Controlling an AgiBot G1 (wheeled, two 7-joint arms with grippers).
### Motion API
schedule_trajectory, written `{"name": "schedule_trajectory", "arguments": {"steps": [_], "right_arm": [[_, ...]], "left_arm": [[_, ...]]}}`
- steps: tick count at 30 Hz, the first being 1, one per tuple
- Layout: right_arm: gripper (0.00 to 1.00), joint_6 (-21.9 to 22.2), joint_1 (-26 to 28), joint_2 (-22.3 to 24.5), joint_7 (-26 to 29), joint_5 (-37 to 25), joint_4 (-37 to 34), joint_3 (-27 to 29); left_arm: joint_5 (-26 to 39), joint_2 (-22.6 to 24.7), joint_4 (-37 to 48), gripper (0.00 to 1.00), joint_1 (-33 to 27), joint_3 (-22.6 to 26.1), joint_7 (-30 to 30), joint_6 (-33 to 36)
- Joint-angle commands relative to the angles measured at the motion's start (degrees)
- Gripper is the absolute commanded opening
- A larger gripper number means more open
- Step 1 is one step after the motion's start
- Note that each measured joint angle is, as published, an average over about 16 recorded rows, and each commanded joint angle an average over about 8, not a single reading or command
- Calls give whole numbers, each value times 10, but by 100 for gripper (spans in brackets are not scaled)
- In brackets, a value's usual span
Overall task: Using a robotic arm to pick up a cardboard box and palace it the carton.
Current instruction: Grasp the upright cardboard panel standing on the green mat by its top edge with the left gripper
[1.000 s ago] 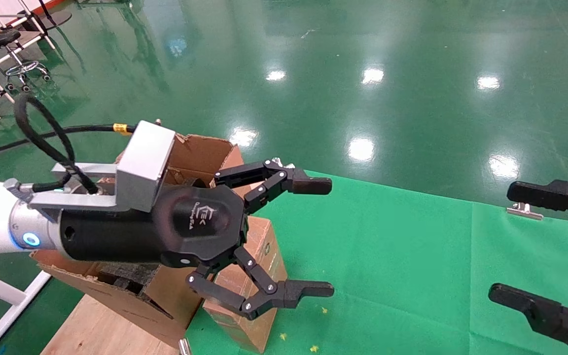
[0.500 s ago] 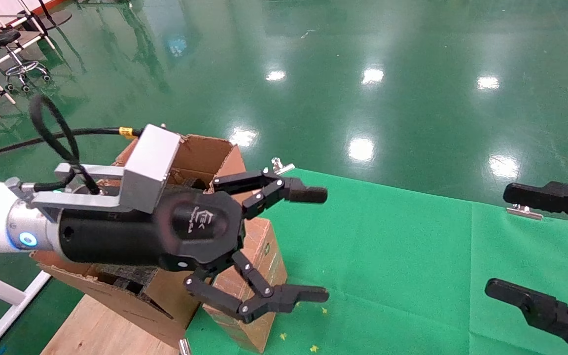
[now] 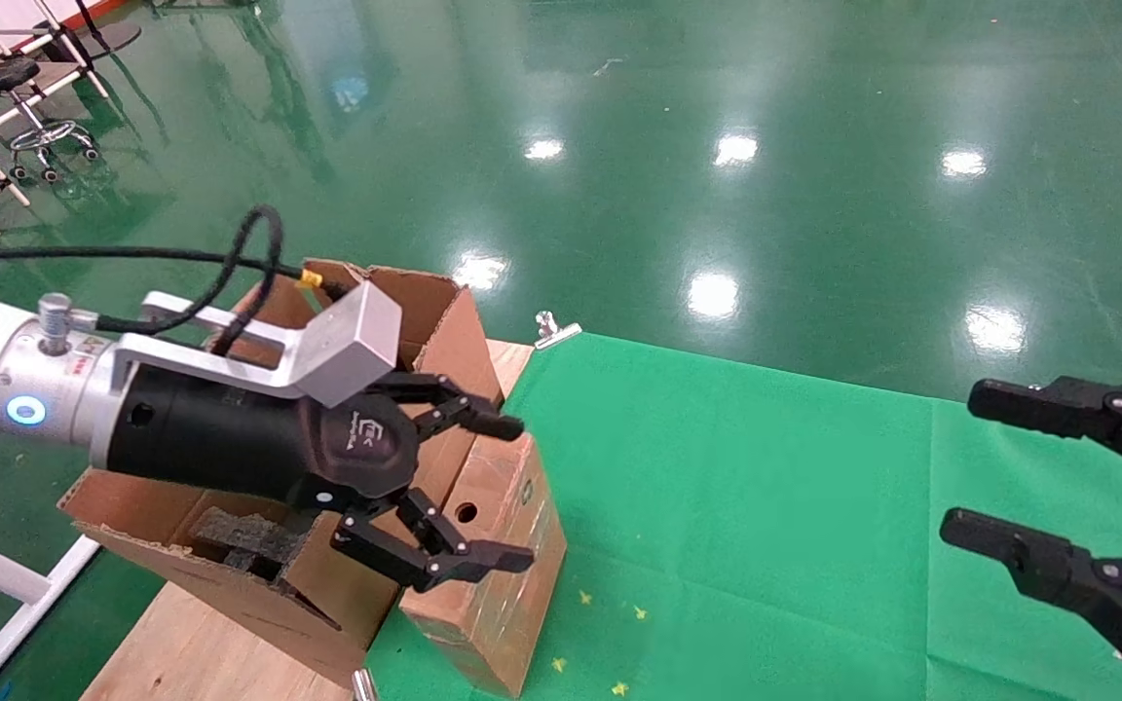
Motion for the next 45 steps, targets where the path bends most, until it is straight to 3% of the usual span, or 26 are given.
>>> {"name": "schedule_trajectory", "arguments": {"steps": [1, 14, 18, 31, 39, 45], "right_arm": [[0, 0, 0, 0, 0, 0, 0, 0], [0, 0, 0, 0, 0, 0, 0, 0], [0, 0, 0, 0, 0, 0, 0, 0], [0, 0, 0, 0, 0, 0, 0, 0], [0, 0, 0, 0, 0, 0, 0, 0], [0, 0, 0, 0, 0, 0, 0, 0]], "left_arm": [[20, -4, -4, 100, -17, 19, -24, 1], [43, -6, 0, 100, -41, 57, -61, -1], [70, -3, 5, 100, -64, 80, -100, 1], [156, 26, 13, 100, -178, 207, -303, 11], [169, 52, 19, 100, -224, 302, -357, 9], [164, 66, 18, 100, -243, 345, -380, 4]]}}
